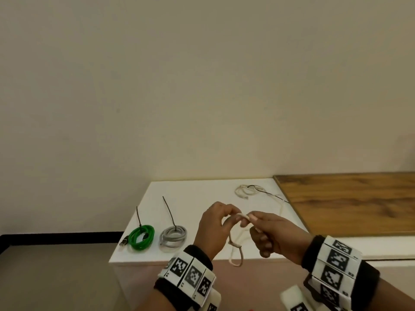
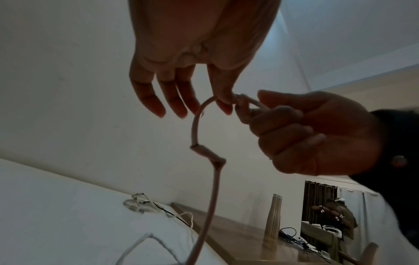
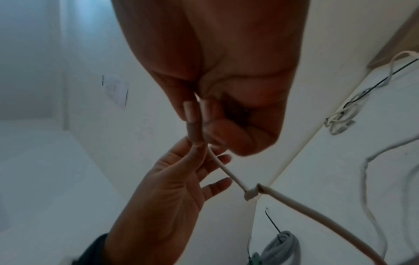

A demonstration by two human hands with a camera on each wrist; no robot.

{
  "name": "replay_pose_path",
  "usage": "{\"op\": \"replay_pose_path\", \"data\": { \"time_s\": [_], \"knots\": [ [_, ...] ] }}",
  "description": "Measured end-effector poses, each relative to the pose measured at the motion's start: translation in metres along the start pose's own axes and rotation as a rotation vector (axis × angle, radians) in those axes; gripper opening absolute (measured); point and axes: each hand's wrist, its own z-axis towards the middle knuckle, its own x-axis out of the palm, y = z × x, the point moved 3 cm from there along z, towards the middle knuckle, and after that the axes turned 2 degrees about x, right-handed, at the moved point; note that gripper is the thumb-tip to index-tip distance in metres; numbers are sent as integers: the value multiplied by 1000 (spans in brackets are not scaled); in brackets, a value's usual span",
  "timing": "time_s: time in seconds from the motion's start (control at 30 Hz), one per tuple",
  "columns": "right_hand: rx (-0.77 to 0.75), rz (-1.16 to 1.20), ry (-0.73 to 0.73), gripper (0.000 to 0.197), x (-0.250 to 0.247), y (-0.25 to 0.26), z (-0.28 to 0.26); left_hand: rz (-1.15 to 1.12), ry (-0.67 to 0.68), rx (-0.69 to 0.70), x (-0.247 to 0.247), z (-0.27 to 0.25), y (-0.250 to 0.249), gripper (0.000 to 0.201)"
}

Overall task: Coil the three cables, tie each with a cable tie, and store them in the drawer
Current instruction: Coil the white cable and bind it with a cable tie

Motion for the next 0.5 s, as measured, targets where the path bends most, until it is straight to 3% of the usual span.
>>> {"op": "replay_pose_path", "data": {
  "time_s": [0.17,0.27,0.33,0.43,0.5],
  "knots": [
    [-61,172,65,22,-19,17,-3,-381,43,-111,6,-5,-1,25],
    [-17,139,207,28,-19,9,-3,-357,-35,-127,10,-8,2,23],
    [7,119,274,26,-14,4,-3,-267,-107,-66,9,-7,-2,22],
    [-72,276,215,19,-14,9,-1,-164,-173,27,6,-4,-6,19],
    [-147,449,112,20,-21,17,1,-244,-133,-6,9,-7,-5,18]
  ]
}}
